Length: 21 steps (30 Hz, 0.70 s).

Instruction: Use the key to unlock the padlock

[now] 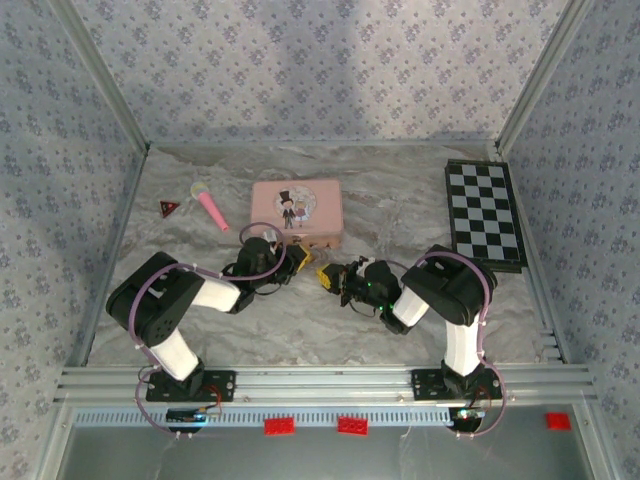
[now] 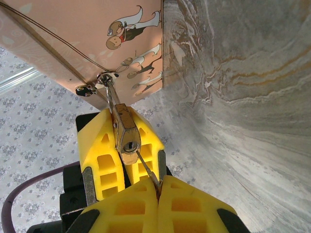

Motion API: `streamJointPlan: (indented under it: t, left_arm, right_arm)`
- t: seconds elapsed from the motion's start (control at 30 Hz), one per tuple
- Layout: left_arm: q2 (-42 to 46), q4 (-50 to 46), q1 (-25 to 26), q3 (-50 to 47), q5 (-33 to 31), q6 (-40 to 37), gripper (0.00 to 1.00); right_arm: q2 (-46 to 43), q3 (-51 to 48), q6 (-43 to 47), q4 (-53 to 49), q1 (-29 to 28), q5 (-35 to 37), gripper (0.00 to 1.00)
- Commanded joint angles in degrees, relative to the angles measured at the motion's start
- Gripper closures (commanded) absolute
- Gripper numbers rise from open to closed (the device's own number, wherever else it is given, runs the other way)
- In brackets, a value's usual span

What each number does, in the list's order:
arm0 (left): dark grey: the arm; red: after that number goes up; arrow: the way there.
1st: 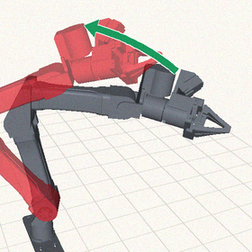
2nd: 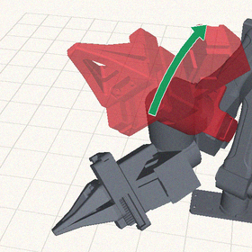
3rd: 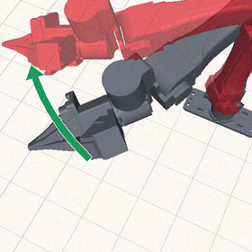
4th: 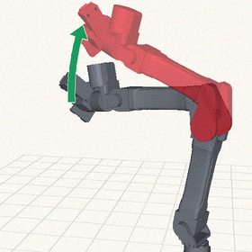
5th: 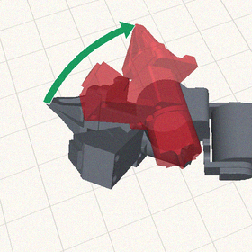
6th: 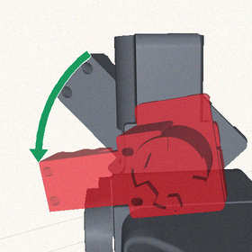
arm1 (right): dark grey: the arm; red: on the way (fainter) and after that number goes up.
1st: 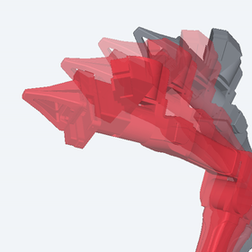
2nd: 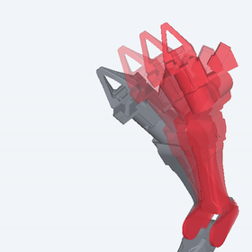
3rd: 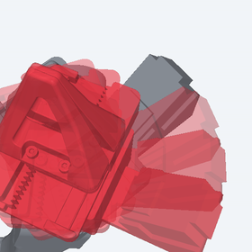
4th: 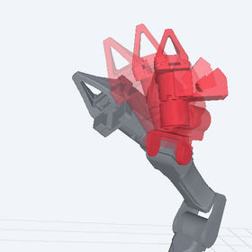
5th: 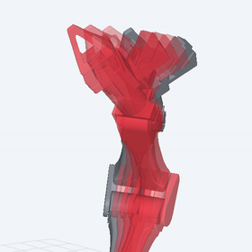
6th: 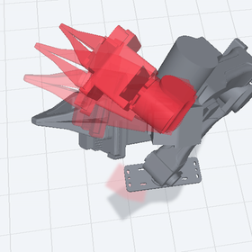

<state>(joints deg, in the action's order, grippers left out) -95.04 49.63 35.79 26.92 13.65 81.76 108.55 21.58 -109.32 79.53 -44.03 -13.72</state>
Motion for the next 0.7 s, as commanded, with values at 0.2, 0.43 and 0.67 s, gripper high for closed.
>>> streamJointPlan:
  t: [0.2, 0.43, 0.67]
  left_arm:
    - [-0.6, 7.4, 1.1, 0.6, 1.0, -0.6, 1.0]
    - [-1.6, 9.1, 1.2, 0.6, 1.5, -0.3, 1.0]
    - [-0.9, 8.8, 1.3, 0.5, 1.5, -0.3, 1.0]
  right_arm:
    - [-0.9, 0.8, 0.0, 0.5, 0.2, 0.7, 1.0]
    - [-1.2, 0.9, 0.2, 0.5, 0.2, 0.6, 1.0]
    - [-0.7, 0.6, 0.2, 0.5, 0.3, 0.9, 1.0]
